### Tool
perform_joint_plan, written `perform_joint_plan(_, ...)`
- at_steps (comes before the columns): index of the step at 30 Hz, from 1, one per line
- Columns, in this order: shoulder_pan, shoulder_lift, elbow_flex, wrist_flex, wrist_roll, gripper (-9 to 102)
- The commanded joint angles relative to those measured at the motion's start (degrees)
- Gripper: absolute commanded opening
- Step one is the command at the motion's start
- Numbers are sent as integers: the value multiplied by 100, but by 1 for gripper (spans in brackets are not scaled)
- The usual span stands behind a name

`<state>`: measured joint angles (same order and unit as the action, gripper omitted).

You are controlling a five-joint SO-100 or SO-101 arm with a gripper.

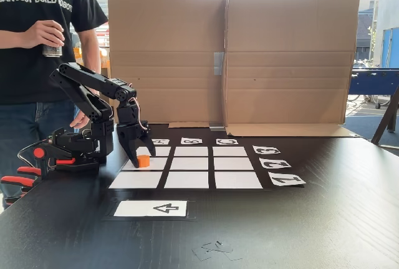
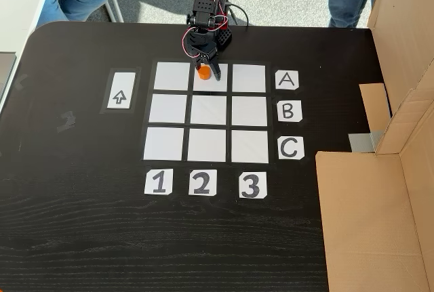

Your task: Pick up the round, orange token and place it in the grid on square A2.

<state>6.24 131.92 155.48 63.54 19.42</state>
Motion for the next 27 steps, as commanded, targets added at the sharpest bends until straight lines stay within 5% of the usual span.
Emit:
perform_joint_plan(1, 149, 141, -308, -62, -26, 34)
perform_joint_plan(17, 1327, 229, -3111, 176, 457, 33)
perform_joint_plan(27, 2900, 334, -4922, -149, 844, 33)
